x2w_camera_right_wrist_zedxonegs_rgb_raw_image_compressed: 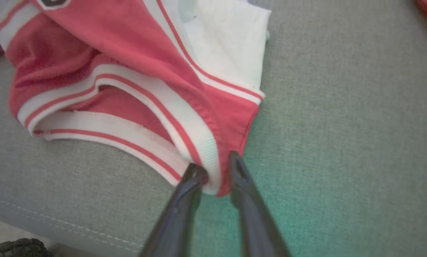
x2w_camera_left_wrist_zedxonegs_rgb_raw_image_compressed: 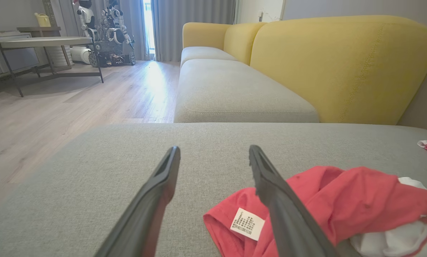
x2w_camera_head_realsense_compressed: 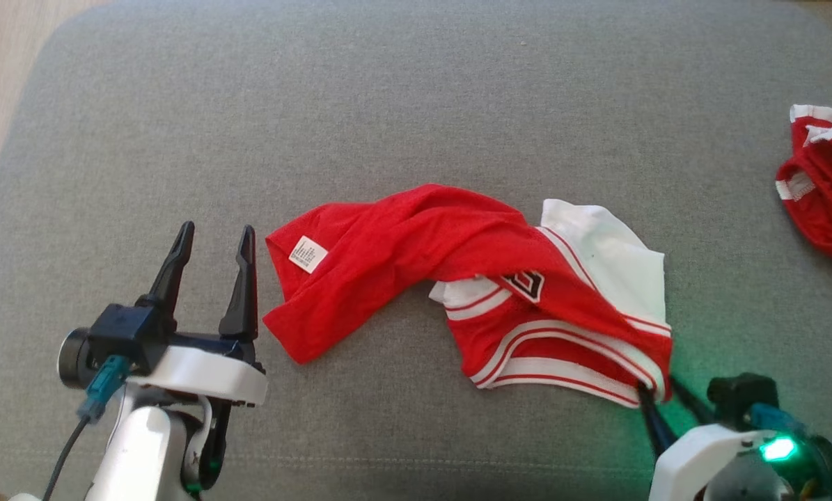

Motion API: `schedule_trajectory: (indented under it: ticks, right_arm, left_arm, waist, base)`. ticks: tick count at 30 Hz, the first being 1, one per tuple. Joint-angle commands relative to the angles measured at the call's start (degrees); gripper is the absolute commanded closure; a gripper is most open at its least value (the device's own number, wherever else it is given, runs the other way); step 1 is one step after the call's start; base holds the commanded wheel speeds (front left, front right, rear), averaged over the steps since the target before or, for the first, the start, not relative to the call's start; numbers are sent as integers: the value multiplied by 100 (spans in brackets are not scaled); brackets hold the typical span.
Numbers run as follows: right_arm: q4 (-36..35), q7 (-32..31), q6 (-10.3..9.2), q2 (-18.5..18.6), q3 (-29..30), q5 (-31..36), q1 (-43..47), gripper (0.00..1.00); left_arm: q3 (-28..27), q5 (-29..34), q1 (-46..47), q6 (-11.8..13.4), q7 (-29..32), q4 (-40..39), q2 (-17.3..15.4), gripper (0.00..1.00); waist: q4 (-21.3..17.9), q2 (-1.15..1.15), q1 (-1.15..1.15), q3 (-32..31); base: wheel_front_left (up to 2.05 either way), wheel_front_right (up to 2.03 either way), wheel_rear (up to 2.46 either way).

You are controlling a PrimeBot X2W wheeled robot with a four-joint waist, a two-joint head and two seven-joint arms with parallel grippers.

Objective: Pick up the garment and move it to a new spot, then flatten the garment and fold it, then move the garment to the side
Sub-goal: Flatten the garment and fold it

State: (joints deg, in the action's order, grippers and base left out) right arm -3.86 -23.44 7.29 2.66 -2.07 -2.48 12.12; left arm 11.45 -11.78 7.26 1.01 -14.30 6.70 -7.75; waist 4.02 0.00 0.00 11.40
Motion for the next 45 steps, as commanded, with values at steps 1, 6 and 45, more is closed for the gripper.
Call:
schedule_trajectory:
  ticks: [1,6,45]
  right_arm:
    - [-188,228,20,33,-104,-94,-309,0]
    - [-329,833,20,24,-91,-341,-488,0]
    - [-128,2188,20,22,183,-527,-1366,0]
  left_arm:
    - [-182,-44,134,10,-65,-180,-139,0]
    - [-201,-71,93,38,-54,-213,-184,0]
    - [18,-556,-434,60,1018,-9,-280,0]
  waist:
    - [-12,0,0,-20]
    - [-56,0,0,-64]
    - [-135,0,0,-311]
  base:
    - [0,0,0]
    - [0,0,0]
    - [0,0,0]
